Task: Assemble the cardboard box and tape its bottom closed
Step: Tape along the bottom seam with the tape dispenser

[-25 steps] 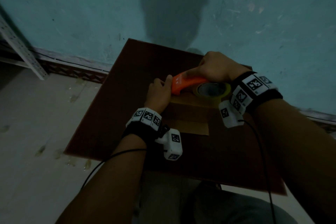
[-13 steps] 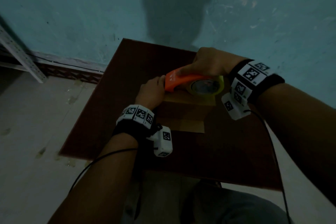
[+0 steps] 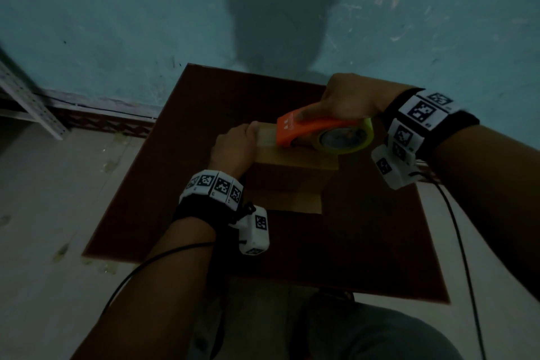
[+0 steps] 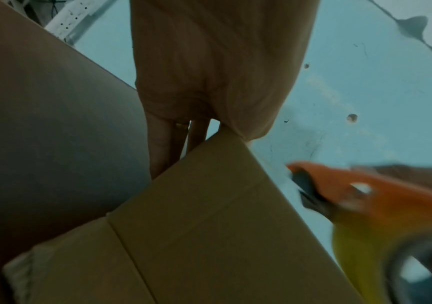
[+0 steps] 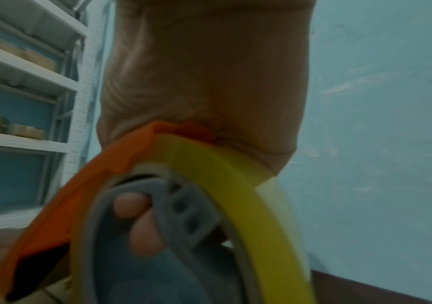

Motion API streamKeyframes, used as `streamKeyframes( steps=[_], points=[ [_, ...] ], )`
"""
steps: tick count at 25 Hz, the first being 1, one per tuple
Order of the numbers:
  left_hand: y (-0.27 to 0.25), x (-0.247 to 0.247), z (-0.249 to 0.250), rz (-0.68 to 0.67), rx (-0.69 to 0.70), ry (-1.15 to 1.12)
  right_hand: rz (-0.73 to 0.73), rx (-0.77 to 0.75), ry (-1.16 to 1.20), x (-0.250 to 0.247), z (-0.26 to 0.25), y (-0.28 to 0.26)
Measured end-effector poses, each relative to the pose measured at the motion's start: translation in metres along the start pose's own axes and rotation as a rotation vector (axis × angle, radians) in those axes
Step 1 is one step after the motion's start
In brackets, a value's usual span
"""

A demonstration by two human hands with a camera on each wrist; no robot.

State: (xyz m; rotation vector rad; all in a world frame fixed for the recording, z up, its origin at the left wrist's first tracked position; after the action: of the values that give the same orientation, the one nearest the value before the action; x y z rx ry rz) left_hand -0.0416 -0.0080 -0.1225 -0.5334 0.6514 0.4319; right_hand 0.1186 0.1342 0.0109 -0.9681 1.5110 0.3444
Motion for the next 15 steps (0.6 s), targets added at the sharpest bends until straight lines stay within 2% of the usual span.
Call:
streamKeyframes(
  steps=[5,8,13,15],
  points=[
    [-0.003,0.0,0.001,0.081,0.018,0.053,-0.02,0.097,-0.028,0.002,0.057,-0.018],
    [-0.001,0.0,0.002,0.076,0.031,0.106,0.004,0.143,0.025,0.002,0.085,-0.034],
    [-0.004,0.0,0.006,0.063,0.021,0.111,-0.008,0.169,-0.025,0.01,0.095,-0.031],
    [-0.004,-0.003,0.004,0.097,0.055,0.08,-0.013,0.181,-0.031,0.01,0.093,-0.029]
  ],
)
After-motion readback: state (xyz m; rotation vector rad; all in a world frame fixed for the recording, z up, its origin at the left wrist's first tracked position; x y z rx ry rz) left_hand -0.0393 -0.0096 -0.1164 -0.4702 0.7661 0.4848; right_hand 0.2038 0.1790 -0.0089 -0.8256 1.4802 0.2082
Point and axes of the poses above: each hand's wrist, its own y-axis towards the middle knuckle, its own x-axis out of the palm, z = x × y, the point moved 5 cm from there along y, towards the middle knuckle, and after that the axes turned 2 degrees about y, right-handed, at the moved point
